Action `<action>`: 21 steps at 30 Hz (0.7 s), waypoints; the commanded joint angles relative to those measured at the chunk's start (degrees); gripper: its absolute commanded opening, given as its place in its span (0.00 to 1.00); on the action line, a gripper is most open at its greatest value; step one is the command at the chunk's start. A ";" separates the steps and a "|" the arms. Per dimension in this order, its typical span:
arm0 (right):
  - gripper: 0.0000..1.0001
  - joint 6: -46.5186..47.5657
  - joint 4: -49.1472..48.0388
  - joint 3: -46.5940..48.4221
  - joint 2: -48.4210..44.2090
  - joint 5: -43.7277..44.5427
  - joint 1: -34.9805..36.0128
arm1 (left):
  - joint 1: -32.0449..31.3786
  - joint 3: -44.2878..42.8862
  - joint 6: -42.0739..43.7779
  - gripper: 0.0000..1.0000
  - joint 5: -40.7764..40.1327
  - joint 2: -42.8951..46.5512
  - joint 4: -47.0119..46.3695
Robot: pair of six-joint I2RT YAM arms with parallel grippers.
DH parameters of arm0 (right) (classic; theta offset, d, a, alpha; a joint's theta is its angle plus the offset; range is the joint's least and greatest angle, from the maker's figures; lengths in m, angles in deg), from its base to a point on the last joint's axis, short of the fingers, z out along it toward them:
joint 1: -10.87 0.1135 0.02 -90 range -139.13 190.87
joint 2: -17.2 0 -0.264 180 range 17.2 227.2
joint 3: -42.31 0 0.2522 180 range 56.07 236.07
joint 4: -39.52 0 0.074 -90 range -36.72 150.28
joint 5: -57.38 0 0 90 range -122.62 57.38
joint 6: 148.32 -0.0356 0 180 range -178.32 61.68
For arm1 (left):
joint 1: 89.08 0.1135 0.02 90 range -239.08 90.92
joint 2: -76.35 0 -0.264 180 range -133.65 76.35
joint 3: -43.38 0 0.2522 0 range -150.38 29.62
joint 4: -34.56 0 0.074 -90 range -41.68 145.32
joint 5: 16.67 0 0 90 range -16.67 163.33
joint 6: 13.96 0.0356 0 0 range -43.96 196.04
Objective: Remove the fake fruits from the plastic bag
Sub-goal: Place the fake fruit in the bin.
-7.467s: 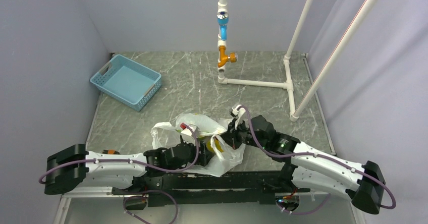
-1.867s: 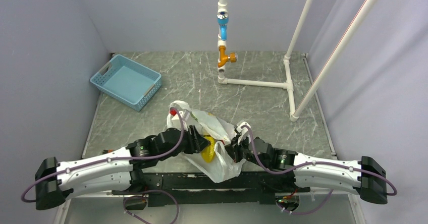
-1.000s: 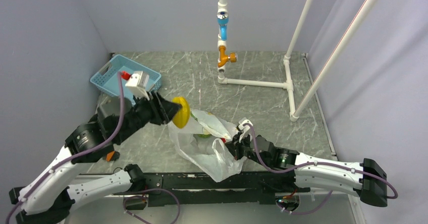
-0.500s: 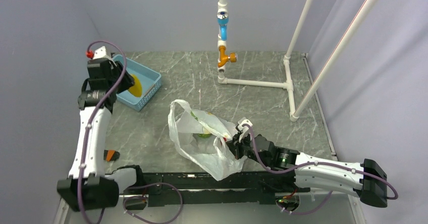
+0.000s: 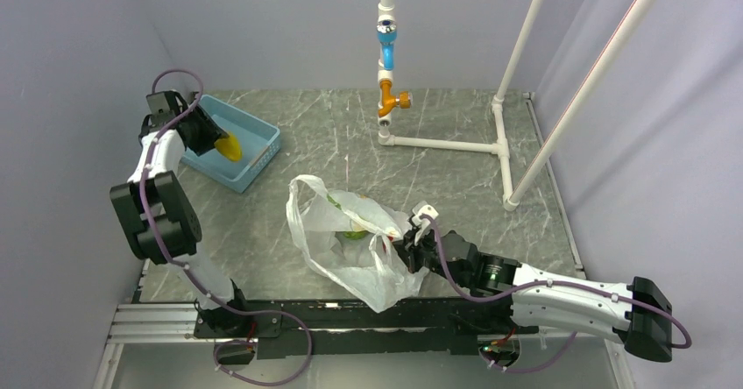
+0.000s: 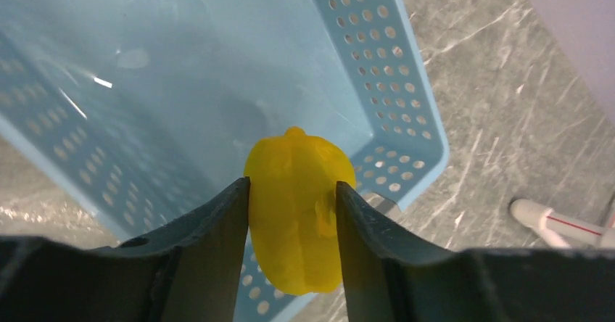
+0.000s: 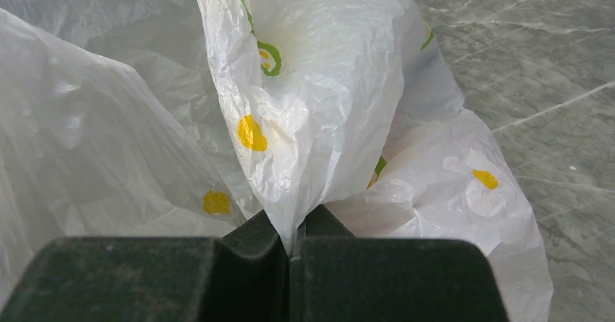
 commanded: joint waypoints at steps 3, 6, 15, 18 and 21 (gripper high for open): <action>0.00 -0.55 0.17 2.48 -2.29 0.98 -0.51 | 0.57 -8.36 5.95 0.56 2.94 -7.12 4.44; 0.00 -1.33 0.86 2.96 -2.61 1.17 -0.55 | 1.00 -5.24 6.27 0.57 2.51 -7.21 3.03; 0.00 -1.84 1.34 5.67 -0.22 0.52 -0.57 | 1.27 -3.39 5.00 0.75 6.94 -0.75 2.16; 0.00 -1.49 0.92 5.45 -0.16 0.51 -0.53 | 1.19 -0.87 4.21 0.78 8.44 6.62 2.44; 0.00 -0.93 0.39 5.25 0.33 0.36 -0.65 | 1.10 4.55 3.24 0.78 13.89 16.21 2.46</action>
